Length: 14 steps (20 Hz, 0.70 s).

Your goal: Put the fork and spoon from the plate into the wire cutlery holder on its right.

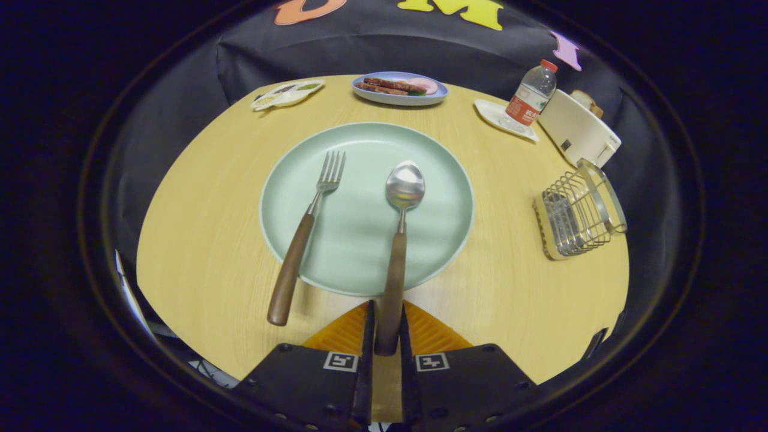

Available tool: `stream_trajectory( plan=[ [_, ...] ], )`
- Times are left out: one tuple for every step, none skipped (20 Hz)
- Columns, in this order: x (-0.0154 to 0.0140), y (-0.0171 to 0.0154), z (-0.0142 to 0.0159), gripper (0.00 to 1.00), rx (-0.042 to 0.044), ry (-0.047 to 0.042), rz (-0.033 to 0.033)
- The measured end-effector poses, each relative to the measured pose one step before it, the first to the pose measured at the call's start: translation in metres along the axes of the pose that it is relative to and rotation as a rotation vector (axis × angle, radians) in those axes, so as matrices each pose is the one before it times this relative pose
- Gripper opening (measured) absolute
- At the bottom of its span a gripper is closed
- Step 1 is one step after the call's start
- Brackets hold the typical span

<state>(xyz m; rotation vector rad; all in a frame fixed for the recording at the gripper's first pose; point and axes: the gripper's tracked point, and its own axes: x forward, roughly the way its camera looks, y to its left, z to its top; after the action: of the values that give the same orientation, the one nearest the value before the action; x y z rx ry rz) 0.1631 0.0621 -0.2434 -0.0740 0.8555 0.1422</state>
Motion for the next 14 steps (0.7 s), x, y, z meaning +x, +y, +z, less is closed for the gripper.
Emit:
stream_trajectory(
  plan=[
    [-0.00517, -0.00663, 0.0017, 0.17, -0.01206, -0.00183, -0.02992],
    [0.00271, 0.00044, -0.00056, 0.13, -0.00546, -0.00911, 0.0064],
    [-0.00133, 0.00123, 0.00052, 0.12, -0.00387, -0.00673, 0.01231],
    [-0.00276, -0.00108, 0.0026, 0.12, -0.00382, -0.01457, 0.00414],
    [-0.00551, -0.00219, 0.0023, 0.1, 0.00053, -0.01106, -0.00235],
    [-0.00134, 0.00097, 0.00145, 0.07, 0.00132, -0.00861, 0.00587],
    [-0.00505, 0.0006, 0.00332, 0.07, 0.00169, -0.01539, 0.01023],
    [-0.00325, -0.00007, 0.00222, 0.07, -0.00336, -0.01228, 0.00698],
    [-0.00429, -0.00132, 0.00148, 0.07, -0.00751, -0.0118, 0.00264],
    [-0.00425, -0.00121, 0.00095, 0.07, -0.00497, -0.00703, 0.00153],
    [-0.00443, -0.00047, 0.00115, 0.07, -0.00163, -0.00853, 0.00501],
    [-0.00501, -0.00129, 0.00191, 0.07, -0.00432, -0.01465, 0.00537],
    [-0.00372, -0.00146, 0.0022, 0.07, -0.00699, -0.01382, 0.00352],
    [-0.00369, -0.00168, 0.00063, 0.07, -0.01163, -0.01137, 0.00433]
  ],
)
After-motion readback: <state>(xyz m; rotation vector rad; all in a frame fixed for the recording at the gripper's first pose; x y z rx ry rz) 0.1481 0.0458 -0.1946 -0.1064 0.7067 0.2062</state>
